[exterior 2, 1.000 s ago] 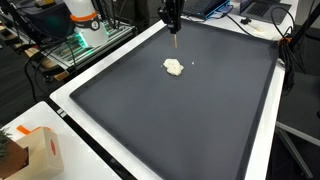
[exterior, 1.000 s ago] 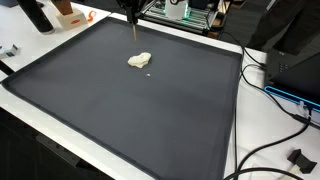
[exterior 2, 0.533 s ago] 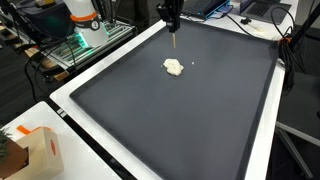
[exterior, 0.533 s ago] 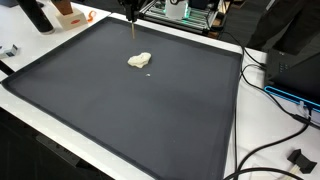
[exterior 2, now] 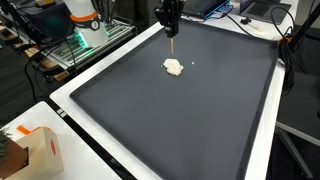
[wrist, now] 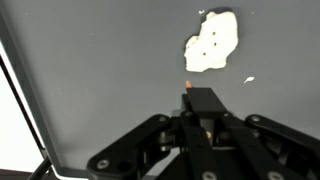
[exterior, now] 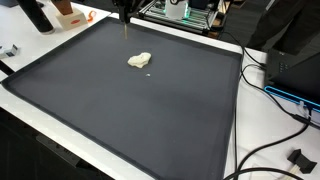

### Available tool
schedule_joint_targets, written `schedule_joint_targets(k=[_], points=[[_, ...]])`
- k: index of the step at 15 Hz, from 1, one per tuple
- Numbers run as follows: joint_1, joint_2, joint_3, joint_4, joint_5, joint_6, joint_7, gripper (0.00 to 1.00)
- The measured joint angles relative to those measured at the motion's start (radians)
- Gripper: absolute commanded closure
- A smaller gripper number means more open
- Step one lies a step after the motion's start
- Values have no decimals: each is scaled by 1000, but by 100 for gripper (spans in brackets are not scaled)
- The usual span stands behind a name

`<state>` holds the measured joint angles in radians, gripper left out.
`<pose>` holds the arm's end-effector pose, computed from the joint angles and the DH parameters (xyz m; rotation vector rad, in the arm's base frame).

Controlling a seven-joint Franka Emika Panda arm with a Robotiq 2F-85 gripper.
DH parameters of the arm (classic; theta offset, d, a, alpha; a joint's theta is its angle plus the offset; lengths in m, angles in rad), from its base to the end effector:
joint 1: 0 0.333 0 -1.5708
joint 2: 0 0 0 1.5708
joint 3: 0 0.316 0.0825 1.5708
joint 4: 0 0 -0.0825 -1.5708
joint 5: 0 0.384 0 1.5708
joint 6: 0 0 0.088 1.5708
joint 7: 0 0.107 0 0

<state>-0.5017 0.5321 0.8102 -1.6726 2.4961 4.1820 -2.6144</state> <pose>0.5127 0.0177 0.3664 2.9921 0.0086 0.2427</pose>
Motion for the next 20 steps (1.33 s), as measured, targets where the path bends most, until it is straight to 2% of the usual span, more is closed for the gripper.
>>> schedule_joint_targets(k=[5,7,9,13,20], points=[[247,-32,-279,4,-38,-8,138,97],[334,-29,-366,5,-53,-8,190,97],[397,-23,-426,5,-68,-7,236,97],[470,1,-491,5,-96,-4,312,97],[526,65,-533,7,-148,21,421,97]])
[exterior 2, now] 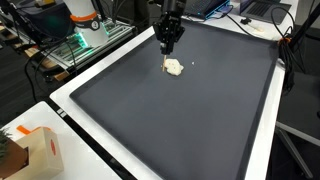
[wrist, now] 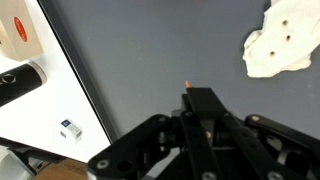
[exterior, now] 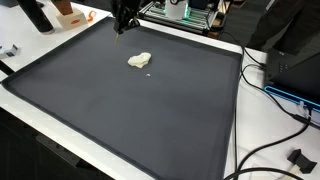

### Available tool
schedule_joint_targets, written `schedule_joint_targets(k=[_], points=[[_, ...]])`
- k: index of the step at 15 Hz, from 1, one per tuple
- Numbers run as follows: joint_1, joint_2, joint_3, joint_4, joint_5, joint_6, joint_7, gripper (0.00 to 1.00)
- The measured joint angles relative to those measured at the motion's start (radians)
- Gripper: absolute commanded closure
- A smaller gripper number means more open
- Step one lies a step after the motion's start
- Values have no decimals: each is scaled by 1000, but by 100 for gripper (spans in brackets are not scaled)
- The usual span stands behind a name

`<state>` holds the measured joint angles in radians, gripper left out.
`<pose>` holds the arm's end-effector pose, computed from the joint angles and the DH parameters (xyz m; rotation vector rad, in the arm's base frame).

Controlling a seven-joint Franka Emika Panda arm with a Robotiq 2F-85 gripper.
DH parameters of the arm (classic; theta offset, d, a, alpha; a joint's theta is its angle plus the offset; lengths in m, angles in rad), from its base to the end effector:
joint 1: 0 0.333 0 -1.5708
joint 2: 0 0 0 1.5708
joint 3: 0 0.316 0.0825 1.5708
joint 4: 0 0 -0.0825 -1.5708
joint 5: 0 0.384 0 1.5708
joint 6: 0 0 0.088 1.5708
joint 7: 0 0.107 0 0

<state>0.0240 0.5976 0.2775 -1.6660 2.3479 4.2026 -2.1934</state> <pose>0.5215 0.0393 0.3026 2.6304 -0.3060 0.2521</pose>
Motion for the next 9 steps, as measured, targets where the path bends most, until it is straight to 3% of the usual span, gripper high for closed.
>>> schedule_joint_targets(k=[9], points=[[17,70,-5,15,-17,11,54,97]])
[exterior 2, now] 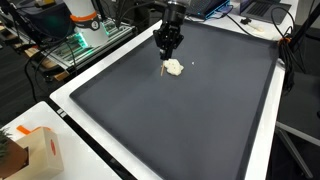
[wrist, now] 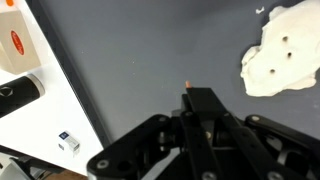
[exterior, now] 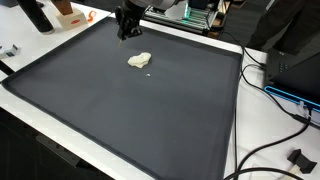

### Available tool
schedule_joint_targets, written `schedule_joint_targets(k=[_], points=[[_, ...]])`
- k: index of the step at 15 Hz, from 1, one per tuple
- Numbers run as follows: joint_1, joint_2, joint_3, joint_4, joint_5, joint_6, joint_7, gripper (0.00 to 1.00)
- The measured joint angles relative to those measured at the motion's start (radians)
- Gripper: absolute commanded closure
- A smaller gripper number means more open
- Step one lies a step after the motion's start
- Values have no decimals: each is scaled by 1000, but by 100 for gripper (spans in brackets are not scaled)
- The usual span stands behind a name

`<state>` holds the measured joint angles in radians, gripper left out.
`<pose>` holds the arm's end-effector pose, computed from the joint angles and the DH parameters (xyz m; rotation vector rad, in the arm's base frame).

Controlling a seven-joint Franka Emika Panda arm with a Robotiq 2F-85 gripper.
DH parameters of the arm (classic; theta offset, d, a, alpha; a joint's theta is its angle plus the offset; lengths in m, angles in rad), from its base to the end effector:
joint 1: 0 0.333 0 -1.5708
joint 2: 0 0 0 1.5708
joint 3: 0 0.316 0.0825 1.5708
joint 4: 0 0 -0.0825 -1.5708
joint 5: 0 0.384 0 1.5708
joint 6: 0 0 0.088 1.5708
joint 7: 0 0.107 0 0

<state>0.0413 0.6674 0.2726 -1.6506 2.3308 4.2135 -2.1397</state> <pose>0.5221 0.0446 0.2722 2.6103 -0.3311 0.2033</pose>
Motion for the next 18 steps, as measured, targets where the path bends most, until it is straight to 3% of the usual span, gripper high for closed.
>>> schedule_joint_targets(k=[8,18], points=[[4,42,-1,4,-26,1,37,97],[69,84,-71,22,-29,1,61,97]])
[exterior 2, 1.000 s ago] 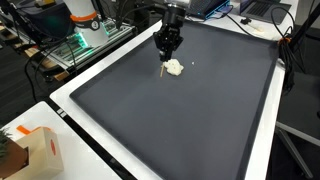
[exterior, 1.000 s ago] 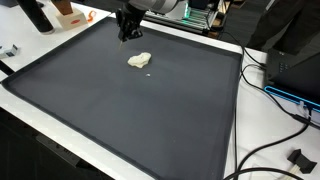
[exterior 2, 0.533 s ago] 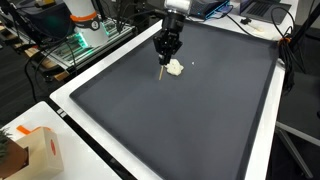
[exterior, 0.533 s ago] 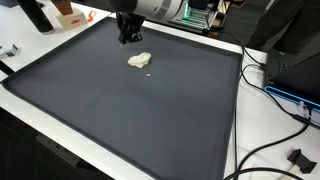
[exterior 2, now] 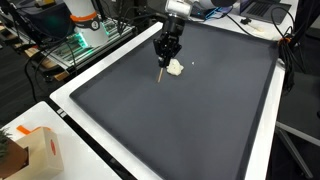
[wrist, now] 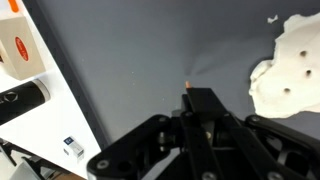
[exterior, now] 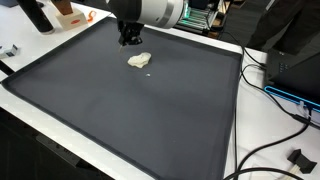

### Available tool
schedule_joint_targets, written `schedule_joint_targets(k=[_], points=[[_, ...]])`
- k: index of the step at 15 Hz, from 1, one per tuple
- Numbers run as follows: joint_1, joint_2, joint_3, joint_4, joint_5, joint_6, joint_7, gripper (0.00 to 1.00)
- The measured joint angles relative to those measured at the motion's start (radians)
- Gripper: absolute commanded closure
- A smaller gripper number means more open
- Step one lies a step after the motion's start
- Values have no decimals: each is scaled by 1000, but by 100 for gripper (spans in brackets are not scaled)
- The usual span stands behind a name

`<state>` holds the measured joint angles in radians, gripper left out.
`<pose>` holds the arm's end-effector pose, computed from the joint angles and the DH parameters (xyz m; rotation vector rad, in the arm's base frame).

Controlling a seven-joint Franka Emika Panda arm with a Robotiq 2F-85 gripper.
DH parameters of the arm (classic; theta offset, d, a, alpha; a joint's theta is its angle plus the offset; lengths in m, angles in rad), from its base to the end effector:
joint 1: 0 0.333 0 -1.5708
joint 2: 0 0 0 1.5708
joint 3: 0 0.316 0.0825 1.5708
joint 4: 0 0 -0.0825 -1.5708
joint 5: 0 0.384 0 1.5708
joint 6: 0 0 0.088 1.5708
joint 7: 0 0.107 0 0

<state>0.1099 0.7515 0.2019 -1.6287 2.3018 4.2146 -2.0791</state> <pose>0.5232 0.0465 0.2351 2.5442 -0.3390 0.1774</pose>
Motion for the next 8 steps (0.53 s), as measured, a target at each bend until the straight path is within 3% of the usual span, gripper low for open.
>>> schedule_joint_targets(k=[8], points=[[-10,3,27,6,-18,0,-18,97]])
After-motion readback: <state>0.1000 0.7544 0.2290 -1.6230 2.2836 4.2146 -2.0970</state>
